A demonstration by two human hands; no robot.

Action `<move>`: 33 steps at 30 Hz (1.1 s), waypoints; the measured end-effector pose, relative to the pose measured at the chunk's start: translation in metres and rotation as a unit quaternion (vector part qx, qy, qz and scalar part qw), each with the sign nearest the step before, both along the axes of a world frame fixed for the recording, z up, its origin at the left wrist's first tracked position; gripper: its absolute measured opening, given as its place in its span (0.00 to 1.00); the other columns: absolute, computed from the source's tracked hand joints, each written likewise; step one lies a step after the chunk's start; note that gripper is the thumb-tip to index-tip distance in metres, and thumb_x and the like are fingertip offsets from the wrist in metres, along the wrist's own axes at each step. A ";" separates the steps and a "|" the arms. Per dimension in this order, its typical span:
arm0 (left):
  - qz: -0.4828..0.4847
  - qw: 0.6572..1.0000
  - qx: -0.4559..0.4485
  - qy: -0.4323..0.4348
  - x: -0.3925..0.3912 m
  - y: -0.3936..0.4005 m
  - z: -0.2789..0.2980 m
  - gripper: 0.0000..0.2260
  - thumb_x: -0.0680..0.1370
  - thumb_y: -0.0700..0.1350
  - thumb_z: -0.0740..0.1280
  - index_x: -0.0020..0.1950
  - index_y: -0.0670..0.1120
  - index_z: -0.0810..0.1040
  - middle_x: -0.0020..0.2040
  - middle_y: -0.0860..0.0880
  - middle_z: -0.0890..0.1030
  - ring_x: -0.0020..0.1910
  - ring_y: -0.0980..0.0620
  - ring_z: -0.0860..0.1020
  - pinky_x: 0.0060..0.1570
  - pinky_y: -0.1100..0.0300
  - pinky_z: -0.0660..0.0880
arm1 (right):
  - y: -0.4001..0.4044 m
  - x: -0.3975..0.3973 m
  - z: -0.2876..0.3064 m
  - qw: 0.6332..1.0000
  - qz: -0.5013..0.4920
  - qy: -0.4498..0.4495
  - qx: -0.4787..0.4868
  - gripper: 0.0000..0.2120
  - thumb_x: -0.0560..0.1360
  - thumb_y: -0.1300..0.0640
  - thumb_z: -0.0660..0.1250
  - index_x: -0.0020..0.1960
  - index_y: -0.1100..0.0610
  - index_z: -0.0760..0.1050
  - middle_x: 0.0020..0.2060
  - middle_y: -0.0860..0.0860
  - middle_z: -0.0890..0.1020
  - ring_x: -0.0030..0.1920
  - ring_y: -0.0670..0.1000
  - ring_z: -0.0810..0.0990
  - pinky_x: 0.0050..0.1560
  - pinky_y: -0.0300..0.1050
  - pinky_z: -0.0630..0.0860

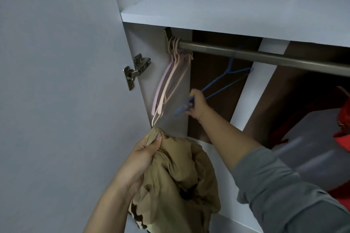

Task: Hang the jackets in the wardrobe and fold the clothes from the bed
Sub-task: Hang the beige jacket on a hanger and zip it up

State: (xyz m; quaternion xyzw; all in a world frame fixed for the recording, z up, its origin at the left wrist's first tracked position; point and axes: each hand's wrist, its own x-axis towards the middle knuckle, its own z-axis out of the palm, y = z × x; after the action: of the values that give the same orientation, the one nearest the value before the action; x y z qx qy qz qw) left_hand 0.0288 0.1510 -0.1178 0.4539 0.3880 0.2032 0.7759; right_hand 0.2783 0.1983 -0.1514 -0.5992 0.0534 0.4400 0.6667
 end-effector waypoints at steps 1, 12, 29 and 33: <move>0.001 1.000 0.003 0.005 0.001 0.002 -0.001 0.11 0.80 0.46 0.64 0.55 0.43 0.83 0.53 0.40 0.84 0.51 0.44 0.84 0.52 0.55 0.78 | -0.003 0.002 0.003 0.999 -0.041 0.003 0.011 0.06 0.77 0.63 0.58 0.41 0.59 0.68 0.39 0.54 0.69 0.36 0.51 0.72 0.51 0.51 0.77; -0.167 0.985 0.045 0.028 0.007 0.016 0.012 0.26 0.62 0.36 0.81 0.57 0.35 0.79 0.55 0.32 0.81 0.55 0.35 0.81 0.58 0.41 0.77 | -0.148 -0.027 0.016 0.997 0.003 -0.056 0.060 0.11 0.74 0.64 0.55 0.53 0.62 0.73 0.39 0.56 0.76 0.32 0.50 0.69 0.34 0.42 0.66; -0.252 0.813 0.506 0.141 0.066 0.067 0.011 0.10 0.71 0.31 0.73 0.48 0.38 0.76 0.42 0.45 0.78 0.45 0.50 0.76 0.48 0.62 0.73 | -0.343 -0.098 -0.040 0.973 0.208 0.020 0.095 0.27 0.66 0.57 0.64 0.65 0.62 0.77 0.40 0.60 0.76 0.31 0.52 0.70 0.30 0.42 0.68; -0.186 0.822 0.519 0.143 0.064 0.060 0.026 0.10 0.72 0.31 0.73 0.49 0.39 0.76 0.45 0.43 0.77 0.46 0.50 0.75 0.50 0.59 0.71 | -0.366 -0.092 -0.034 0.967 0.252 0.005 0.035 0.22 0.72 0.61 0.61 0.65 0.62 0.77 0.38 0.57 0.78 0.32 0.52 0.71 0.31 0.41 0.66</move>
State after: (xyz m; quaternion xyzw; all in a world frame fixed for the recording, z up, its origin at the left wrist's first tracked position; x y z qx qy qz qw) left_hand 0.0928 0.2112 -0.0923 0.8772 0.2401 0.1594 0.3840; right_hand 0.1867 -0.1679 -0.1853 -0.5677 -0.1116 0.5986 0.5540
